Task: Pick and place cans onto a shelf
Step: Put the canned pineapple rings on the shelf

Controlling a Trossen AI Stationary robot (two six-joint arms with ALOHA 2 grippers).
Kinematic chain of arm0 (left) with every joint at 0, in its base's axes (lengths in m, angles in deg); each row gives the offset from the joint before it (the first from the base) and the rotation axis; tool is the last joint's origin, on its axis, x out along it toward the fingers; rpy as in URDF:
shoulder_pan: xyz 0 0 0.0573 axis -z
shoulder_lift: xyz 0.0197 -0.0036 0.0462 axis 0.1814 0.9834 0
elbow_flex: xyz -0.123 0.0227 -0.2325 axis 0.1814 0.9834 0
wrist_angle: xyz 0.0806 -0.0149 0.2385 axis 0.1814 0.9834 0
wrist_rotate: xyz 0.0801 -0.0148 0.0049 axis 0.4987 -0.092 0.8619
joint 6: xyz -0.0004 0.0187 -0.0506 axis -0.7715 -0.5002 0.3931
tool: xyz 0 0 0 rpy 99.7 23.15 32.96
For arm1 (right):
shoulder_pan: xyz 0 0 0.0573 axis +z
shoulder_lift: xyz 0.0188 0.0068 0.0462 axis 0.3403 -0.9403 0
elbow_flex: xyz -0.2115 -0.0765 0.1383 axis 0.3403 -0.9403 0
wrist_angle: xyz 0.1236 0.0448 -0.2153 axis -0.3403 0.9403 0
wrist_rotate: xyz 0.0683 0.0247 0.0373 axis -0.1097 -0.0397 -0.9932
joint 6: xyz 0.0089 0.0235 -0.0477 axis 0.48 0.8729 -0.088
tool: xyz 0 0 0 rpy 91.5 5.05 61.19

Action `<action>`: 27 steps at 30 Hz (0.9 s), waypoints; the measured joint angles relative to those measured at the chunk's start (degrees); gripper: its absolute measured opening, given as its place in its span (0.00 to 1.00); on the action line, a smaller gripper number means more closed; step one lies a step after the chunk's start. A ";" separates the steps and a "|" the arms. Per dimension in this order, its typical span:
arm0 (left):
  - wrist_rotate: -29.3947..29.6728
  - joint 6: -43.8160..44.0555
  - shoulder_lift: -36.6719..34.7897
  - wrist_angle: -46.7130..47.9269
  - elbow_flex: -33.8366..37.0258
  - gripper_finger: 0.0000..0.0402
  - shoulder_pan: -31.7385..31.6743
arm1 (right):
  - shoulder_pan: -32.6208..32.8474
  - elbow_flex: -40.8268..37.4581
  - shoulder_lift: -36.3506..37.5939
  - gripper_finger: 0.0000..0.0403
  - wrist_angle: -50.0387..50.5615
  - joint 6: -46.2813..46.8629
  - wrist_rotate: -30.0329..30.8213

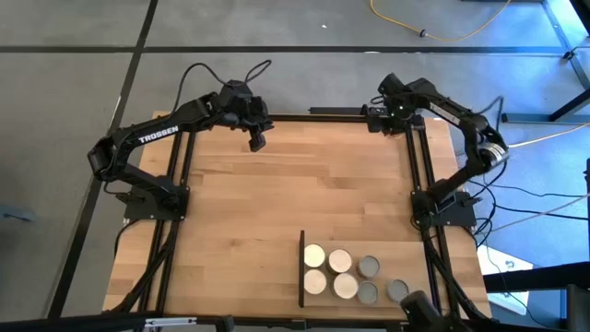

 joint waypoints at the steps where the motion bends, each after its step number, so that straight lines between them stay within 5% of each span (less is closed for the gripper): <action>1: 0.00 0.00 0.00 0.00 0.00 0.14 0.00 | 0.01 0.02 1.11 0.26 0.00 0.23 0.00; 14: 0.00 -0.01 0.00 -0.04 0.00 0.14 0.00 | 3.12 0.11 12.13 0.26 1.32 -3.42 0.18; 27: -1.05 0.91 1.85 -4.86 -0.07 0.14 -0.22 | 4.34 0.11 12.74 0.26 4.52 -1.87 5.98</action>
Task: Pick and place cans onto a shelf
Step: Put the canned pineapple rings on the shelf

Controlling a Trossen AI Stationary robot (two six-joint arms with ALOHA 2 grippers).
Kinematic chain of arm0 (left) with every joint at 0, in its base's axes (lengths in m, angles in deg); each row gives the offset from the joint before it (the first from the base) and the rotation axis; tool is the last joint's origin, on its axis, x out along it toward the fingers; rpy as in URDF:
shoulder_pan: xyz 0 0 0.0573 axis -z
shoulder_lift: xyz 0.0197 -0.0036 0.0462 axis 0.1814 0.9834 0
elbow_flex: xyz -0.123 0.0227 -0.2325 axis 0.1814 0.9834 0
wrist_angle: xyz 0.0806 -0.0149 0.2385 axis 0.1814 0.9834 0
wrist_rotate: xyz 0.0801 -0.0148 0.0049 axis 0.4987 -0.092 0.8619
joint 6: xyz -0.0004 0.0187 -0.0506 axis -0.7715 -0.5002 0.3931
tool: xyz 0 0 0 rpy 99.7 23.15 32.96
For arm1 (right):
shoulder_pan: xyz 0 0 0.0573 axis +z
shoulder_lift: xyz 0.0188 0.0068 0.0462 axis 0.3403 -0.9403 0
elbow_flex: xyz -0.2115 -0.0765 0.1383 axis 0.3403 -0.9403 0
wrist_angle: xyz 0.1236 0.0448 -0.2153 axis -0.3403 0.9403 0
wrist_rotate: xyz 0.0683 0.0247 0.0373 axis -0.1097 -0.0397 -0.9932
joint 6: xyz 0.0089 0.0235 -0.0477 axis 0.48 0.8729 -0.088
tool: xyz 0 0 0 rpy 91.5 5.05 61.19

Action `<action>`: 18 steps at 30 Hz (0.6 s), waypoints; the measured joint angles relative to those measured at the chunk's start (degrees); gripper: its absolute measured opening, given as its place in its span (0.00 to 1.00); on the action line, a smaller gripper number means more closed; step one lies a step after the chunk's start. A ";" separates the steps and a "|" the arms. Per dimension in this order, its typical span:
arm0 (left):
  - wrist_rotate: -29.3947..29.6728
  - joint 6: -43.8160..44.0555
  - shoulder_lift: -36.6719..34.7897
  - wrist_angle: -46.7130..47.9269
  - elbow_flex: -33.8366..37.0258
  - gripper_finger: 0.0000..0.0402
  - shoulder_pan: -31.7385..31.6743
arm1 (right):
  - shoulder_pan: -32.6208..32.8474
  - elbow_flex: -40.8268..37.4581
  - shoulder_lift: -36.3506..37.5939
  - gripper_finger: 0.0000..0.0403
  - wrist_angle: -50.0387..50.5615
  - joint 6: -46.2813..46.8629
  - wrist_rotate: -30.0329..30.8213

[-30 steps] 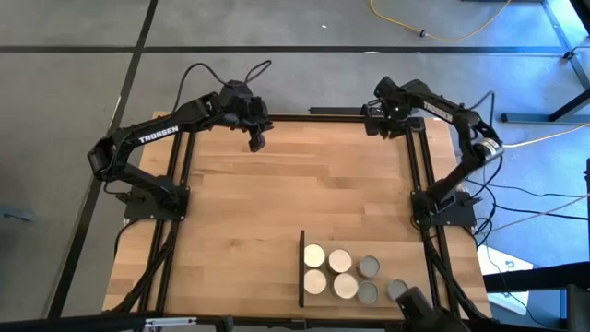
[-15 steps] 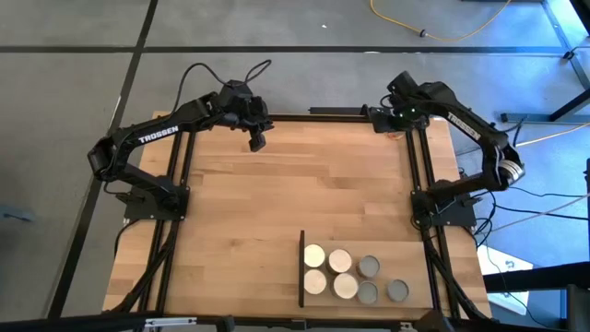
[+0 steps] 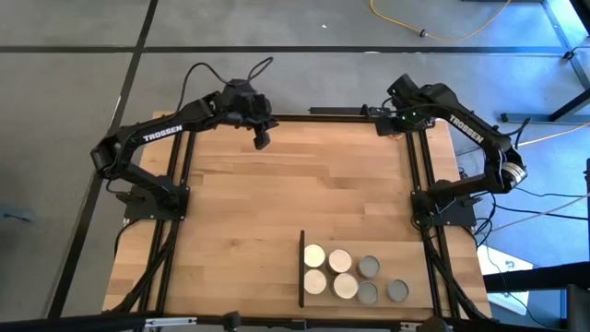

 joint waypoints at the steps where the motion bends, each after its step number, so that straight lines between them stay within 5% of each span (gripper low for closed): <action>1: 0.00 0.38 0.58 -0.80 0.00 0.14 -0.02 | -0.01 0.00 -0.01 0.26 -0.07 0.25 0.11; 8: -0.07 0.51 4.86 -3.01 0.00 0.14 -0.02 | -0.03 0.00 -0.14 0.26 -6.99 6.18 5.08; 18: -0.04 0.70 6.13 -2.61 0.02 0.14 -0.04 | -0.12 -4.39 -0.93 0.26 -14.16 10.89 4.26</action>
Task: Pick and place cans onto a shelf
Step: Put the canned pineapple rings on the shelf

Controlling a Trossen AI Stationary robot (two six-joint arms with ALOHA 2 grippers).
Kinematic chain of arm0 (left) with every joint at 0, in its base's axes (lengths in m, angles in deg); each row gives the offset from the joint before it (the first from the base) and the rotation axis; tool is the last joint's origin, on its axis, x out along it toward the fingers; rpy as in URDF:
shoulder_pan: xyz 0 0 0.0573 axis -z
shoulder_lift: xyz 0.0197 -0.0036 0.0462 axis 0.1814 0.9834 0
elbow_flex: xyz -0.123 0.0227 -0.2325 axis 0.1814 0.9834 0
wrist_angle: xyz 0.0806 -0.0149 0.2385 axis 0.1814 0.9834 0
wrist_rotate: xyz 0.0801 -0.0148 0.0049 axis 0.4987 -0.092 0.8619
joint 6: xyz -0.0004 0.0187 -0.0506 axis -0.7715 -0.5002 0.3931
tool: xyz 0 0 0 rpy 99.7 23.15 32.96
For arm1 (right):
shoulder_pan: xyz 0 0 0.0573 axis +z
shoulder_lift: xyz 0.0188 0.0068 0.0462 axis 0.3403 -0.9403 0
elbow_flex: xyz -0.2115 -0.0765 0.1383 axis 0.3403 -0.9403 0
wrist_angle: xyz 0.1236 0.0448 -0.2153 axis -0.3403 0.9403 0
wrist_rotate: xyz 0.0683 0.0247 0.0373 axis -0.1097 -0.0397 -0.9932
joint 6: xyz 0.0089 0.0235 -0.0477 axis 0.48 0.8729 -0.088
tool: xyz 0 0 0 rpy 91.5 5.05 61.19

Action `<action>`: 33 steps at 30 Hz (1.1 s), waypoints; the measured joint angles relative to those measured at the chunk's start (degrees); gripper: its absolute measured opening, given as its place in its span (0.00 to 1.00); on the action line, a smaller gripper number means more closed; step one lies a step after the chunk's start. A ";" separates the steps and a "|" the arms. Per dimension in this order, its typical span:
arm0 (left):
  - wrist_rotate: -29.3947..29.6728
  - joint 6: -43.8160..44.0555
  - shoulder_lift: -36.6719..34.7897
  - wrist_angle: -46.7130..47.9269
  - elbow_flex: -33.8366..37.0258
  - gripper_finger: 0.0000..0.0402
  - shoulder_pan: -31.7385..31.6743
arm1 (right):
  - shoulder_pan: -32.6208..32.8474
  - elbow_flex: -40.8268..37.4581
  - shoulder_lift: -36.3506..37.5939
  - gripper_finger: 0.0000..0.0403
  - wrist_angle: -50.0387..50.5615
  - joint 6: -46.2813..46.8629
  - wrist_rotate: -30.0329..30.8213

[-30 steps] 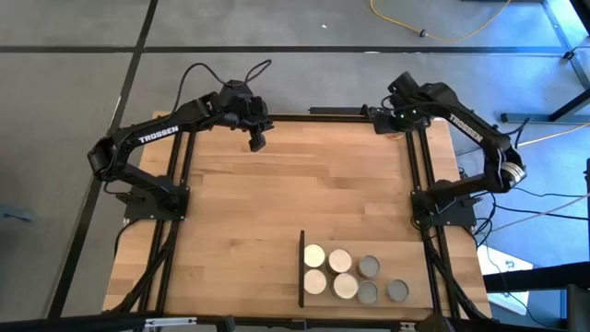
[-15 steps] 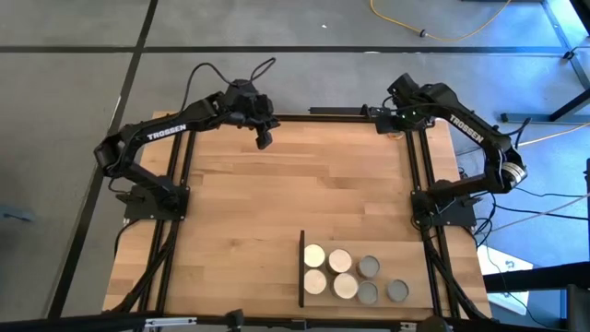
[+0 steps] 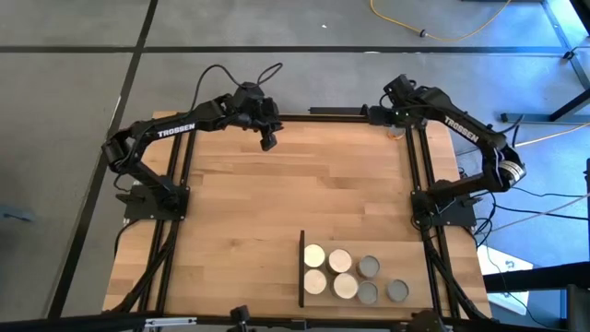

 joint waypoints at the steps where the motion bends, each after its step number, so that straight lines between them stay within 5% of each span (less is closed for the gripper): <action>1: 0.00 0.18 0.00 0.02 0.00 0.14 0.02 | -0.01 -0.89 -0.01 0.26 -0.77 0.24 -0.56; 13: 0.00 -0.23 0.00 0.11 0.00 0.14 0.02 | 0.42 -6.39 -0.05 0.26 -10.68 6.65 1.70; 33: -1.25 -0.21 0.00 0.16 0.01 0.14 0.00 | -0.34 -6.43 -10.32 0.26 -9.25 7.20 10.37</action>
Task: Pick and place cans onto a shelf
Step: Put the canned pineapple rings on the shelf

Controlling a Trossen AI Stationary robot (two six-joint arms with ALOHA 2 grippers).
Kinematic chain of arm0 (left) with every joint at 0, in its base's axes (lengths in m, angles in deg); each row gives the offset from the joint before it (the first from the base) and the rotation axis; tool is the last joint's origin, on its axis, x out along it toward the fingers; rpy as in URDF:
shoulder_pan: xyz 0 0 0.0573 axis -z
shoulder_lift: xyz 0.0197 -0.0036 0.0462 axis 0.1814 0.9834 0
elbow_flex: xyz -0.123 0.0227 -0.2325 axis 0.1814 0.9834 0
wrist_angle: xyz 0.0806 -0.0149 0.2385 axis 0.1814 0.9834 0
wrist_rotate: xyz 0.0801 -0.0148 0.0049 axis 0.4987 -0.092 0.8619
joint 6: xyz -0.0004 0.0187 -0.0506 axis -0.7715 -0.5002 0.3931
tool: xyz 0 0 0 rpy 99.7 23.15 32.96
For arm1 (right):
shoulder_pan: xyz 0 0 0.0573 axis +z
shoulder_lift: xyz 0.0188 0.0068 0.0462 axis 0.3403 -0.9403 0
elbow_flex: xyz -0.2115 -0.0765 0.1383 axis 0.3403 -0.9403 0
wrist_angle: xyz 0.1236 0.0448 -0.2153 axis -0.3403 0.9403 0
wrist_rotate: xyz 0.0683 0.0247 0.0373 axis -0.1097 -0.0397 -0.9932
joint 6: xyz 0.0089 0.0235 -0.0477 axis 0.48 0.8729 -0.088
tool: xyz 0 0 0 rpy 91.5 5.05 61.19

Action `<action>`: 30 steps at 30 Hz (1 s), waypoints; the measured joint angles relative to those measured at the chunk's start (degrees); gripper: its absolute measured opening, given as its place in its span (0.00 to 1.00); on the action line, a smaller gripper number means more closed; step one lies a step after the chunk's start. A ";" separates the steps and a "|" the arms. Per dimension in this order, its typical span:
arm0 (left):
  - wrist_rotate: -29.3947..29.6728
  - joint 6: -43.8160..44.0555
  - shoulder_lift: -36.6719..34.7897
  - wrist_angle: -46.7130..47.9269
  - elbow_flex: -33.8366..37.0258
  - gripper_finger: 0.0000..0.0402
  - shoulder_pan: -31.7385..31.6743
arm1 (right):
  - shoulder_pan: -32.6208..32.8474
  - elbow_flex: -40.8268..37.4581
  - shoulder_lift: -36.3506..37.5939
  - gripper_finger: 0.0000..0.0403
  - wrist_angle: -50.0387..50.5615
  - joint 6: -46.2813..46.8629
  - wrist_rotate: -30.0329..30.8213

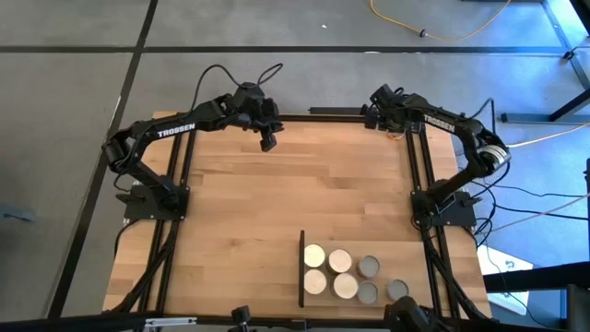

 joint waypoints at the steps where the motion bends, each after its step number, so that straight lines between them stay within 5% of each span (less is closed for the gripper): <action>1: 0.02 0.02 0.00 0.01 -0.01 0.14 0.00 | -0.26 0.00 -0.59 0.26 0.04 -0.25 0.00; 30: 1.82 1.92 -0.02 -0.01 0.02 0.14 0.00 | -4.17 0.00 -10.60 0.26 -1.06 -4.38 0.73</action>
